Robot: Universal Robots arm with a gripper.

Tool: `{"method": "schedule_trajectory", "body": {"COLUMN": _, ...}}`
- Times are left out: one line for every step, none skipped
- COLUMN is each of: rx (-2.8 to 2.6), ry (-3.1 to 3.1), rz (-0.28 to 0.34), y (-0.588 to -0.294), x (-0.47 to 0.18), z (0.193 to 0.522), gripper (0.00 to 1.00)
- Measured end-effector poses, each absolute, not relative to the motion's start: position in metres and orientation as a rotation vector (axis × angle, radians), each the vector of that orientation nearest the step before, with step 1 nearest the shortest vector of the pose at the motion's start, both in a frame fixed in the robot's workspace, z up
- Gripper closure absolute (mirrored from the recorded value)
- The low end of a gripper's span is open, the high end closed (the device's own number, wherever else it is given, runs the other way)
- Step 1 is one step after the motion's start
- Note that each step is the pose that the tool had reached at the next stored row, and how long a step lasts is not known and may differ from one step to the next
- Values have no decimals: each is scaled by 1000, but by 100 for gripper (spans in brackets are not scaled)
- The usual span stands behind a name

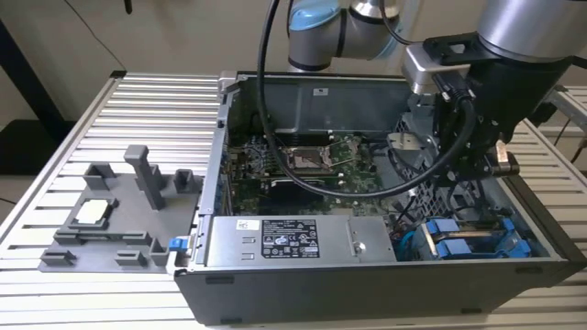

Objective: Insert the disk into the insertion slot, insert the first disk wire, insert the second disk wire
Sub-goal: 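Insert the second disk wire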

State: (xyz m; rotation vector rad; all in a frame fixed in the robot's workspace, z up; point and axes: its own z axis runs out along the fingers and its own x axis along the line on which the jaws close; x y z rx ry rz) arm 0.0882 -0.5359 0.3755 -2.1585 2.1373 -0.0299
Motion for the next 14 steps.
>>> {"method": "schedule_trajectory", "body": {"rx": -2166, "ry": 2124, "rz": -35, "y": -536, "x": 88, "z": 375, "gripper": 73}}
{"method": "schedule_trajectory", "body": {"rx": -2179, "ry": 2107, "rz": -38, "y": -536, "x": 88, "z": 374, "gripper": 73}}
{"method": "schedule_trajectory", "body": {"rx": -2196, "ry": 2089, "rz": -38, "y": -536, "x": 88, "z": 374, "gripper": 73}}
{"method": "schedule_trajectory", "body": {"rx": -2214, "ry": 2069, "rz": -36, "y": -536, "x": 88, "z": 373, "gripper": 73}}
{"method": "schedule_trajectory", "body": {"rx": -2233, "ry": 2048, "rz": -35, "y": -536, "x": 88, "z": 373, "gripper": 73}}
{"method": "schedule_trajectory", "body": {"rx": -2251, "ry": 2027, "rz": -33, "y": -535, "x": 88, "z": 372, "gripper": 73}}
{"method": "schedule_trajectory", "body": {"rx": -2268, "ry": 2008, "rz": -32, "y": -535, "x": 88, "z": 372, "gripper": 73}}
{"method": "schedule_trajectory", "body": {"rx": -2283, "ry": 1990, "rz": -31, "y": -535, "x": 88, "z": 371, "gripper": 73}}
{"method": "schedule_trajectory", "body": {"rx": -2293, "ry": 1977, "rz": -32, "y": -535, "x": 88, "z": 370, "gripper": 73}}
{"method": "schedule_trajectory", "body": {"rx": -2298, "ry": 1967, "rz": -36, "y": -535, "x": 88, "z": 369, "gripper": 73}}
{"method": "schedule_trajectory", "body": {"rx": -2300, "ry": 1959, "rz": -42, "y": -535, "x": 87, "z": 368, "gripper": 73}}
{"method": "schedule_trajectory", "body": {"rx": -2299, "ry": 1955, "rz": -46, "y": -535, "x": 87, "z": 367, "gripper": 73}}
{"method": "schedule_trajectory", "body": {"rx": -2297, "ry": 1953, "rz": -49, "y": -535, "x": 86, "z": 367, "gripper": 73}}
{"method": "schedule_trajectory", "body": {"rx": -2296, "ry": 1952, "rz": -50, "y": -535, "x": 85, "z": 366, "gripper": 73}}
